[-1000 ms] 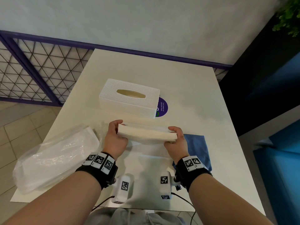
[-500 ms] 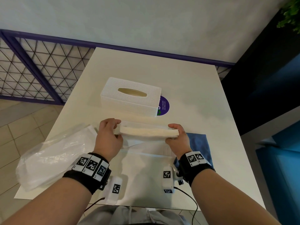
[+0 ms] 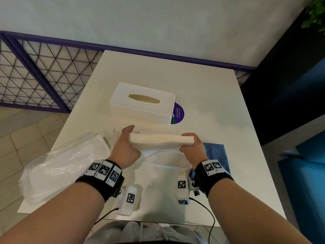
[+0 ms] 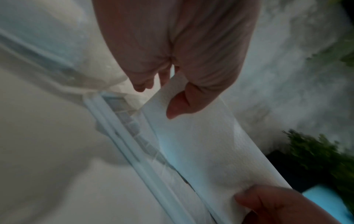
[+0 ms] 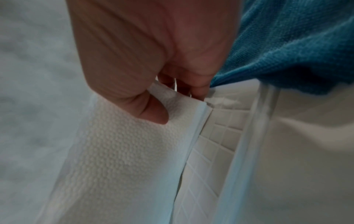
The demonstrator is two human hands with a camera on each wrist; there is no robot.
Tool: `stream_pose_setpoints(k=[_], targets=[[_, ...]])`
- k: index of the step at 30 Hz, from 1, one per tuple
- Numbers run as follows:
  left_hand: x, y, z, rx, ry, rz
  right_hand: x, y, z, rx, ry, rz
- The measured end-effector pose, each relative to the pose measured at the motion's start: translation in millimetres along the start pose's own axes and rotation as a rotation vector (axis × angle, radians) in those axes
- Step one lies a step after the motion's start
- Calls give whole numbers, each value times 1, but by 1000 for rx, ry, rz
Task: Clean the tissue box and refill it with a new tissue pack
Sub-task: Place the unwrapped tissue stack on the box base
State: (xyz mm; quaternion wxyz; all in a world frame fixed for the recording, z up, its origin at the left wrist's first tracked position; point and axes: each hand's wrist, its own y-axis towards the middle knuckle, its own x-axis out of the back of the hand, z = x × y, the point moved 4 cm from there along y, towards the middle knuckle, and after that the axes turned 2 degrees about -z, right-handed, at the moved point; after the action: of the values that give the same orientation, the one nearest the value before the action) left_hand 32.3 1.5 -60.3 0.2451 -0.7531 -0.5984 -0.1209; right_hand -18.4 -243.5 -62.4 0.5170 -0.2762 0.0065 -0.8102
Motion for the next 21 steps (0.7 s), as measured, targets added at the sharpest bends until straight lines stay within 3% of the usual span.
stream_pose_setpoints(k=[5,11,21], targets=[[-2,6,-6,16,-118,-96,1,0,3,22,-40,8],[-3,6,1,136,-285,-56,1,-8,1,29,-131,10],[-9,0,3,83,-96,-47,-5,-9,-2,-9,-102,3]])
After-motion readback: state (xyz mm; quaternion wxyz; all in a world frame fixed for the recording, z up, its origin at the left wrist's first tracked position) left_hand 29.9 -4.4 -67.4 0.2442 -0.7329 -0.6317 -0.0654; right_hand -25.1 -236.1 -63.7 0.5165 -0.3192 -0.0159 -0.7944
